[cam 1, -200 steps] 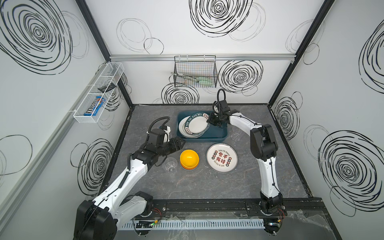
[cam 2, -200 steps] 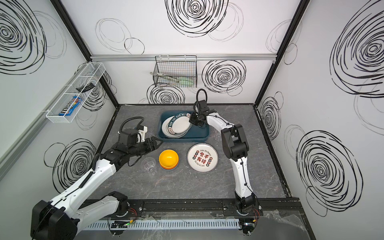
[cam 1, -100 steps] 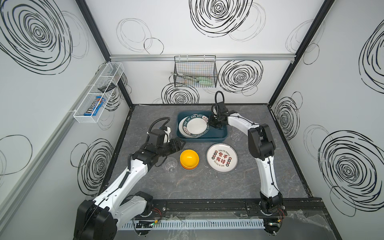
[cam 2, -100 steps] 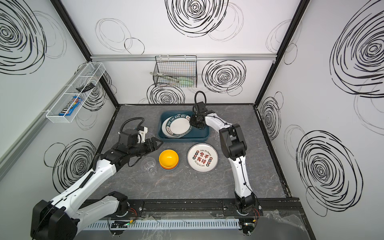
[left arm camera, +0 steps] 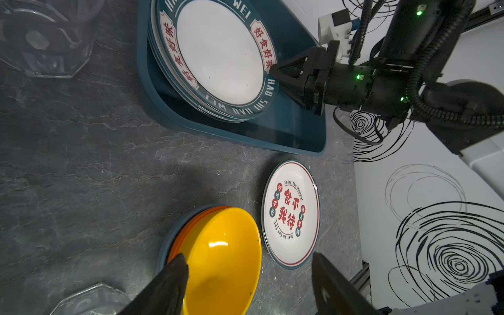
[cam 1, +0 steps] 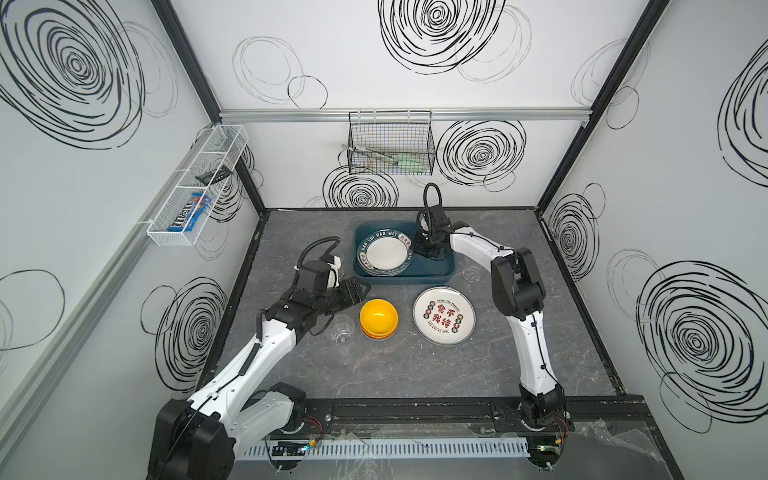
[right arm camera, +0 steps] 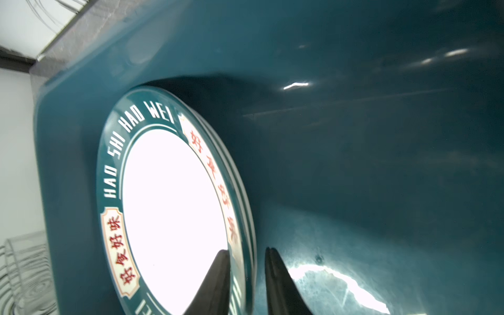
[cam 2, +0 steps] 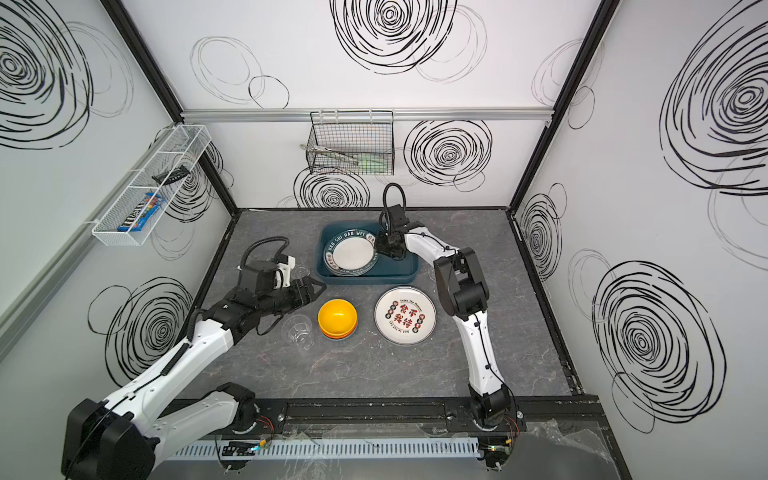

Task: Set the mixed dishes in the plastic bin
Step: 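Lower the teal plate onto the white plates in the bin, then release the teal plate and move the right gripper to the red-printed plate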

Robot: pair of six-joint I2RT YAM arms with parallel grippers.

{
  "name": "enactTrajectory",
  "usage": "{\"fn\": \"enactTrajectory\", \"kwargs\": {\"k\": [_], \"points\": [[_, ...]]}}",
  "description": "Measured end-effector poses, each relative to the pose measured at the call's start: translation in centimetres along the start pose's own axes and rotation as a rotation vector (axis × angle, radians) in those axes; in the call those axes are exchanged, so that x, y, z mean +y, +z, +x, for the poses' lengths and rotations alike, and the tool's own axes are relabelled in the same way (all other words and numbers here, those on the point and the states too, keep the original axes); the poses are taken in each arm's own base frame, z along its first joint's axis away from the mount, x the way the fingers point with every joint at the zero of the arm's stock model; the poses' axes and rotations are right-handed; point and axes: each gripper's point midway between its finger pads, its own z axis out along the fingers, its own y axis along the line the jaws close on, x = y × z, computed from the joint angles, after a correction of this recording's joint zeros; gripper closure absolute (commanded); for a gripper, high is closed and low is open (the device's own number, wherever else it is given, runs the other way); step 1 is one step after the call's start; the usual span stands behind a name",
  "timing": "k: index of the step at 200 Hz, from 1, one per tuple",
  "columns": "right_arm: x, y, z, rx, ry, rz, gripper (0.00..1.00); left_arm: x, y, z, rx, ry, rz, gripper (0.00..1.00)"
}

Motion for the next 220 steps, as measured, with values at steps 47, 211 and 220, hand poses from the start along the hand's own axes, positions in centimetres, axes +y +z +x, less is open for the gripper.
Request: {"fn": "enactTrajectory", "kwargs": {"k": [47,211,220], "points": [[-0.1,-0.1,0.1,0.001,-0.016,0.022,0.67,0.0,0.1,0.0,-0.001,0.001,0.002,0.24],[-0.5,-13.6,6.6,-0.040,-0.091,-0.042,0.56,-3.3,1.2,4.7,0.138,0.155,0.065,0.24],[-0.9,-14.0,7.5,-0.026,-0.088,-0.050,0.56,-3.6,1.3,5.2,0.153,0.169,0.066,0.24]]}}
